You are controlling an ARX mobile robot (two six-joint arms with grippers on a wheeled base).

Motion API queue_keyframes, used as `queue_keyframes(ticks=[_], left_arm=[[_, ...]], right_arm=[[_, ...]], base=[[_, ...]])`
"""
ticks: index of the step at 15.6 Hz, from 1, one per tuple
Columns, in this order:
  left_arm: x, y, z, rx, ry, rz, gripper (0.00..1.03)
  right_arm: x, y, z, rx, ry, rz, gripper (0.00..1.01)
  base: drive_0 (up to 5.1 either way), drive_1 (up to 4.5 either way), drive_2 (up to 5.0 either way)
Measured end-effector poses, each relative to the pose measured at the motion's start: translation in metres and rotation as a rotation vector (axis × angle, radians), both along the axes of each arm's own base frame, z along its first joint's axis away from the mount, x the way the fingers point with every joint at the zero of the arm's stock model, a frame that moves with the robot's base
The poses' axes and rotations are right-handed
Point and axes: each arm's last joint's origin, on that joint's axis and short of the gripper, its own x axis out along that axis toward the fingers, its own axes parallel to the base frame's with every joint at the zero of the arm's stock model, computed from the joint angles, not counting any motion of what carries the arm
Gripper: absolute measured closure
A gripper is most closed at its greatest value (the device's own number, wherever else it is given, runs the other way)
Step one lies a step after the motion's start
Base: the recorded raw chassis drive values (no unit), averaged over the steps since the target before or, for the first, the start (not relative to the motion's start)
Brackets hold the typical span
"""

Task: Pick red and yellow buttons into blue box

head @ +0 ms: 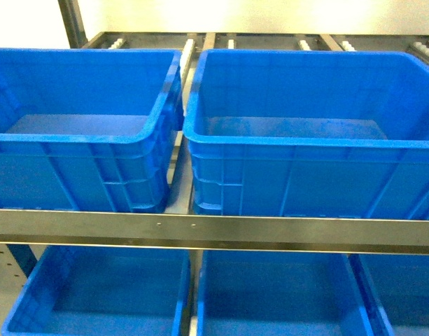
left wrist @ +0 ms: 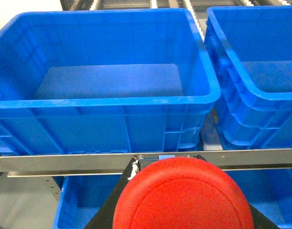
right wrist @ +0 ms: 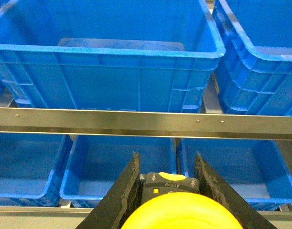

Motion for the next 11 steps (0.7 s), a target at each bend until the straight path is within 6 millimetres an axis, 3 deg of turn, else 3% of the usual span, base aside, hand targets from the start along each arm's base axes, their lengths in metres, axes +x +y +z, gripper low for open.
queue_keyframes(ticks=[2,10,11], left_arm=[[0.0,0.0,0.0001,0.0,0.0,0.0,0.76],[-0.0004,-0.0003,0.0009,-0.002,-0.006,-0.005,0.76],[-0.0004,-0.0003,0.0009,-0.002,-0.006,-0.005,0.76]], right_arm=[[0.0,0.0,0.0,0.0,0.0,0.0,0.71],[0.0,-0.0001,0.0,-0.001,0.0,-0.004,0.71],[0.0,-0.0001,0.0,-0.001,0.0,-0.004,0.71]], base=[[4.5,-2.03,-2.0],[0.0,0.0,0.0],[0.1,4.26,-4.2]])
